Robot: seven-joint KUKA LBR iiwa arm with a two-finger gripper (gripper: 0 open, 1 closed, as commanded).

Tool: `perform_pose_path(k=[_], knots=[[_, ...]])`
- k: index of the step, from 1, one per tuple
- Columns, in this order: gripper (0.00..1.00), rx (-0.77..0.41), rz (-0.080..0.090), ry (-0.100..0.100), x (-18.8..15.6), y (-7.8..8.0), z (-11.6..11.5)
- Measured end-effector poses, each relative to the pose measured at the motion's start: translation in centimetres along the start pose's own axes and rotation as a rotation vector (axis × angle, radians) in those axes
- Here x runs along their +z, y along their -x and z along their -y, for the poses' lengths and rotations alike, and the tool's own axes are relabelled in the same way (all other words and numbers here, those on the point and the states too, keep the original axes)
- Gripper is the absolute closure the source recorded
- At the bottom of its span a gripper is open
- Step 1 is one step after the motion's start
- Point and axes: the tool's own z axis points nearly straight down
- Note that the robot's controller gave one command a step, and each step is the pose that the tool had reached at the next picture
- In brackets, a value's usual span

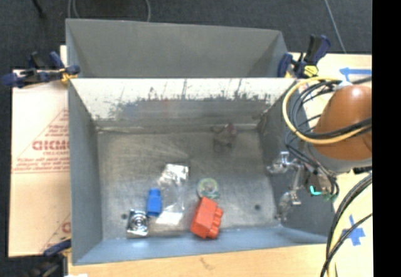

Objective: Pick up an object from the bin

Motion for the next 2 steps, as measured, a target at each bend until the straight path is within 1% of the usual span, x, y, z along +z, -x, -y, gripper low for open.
perform_pose_path(k=[1,2], knots=[[0.0,-0.045,0.015,0.002,-0.7,8.1,-6.8],[0.0,0.143,0.012,0.003,-2.4,14.1,-10.8]])
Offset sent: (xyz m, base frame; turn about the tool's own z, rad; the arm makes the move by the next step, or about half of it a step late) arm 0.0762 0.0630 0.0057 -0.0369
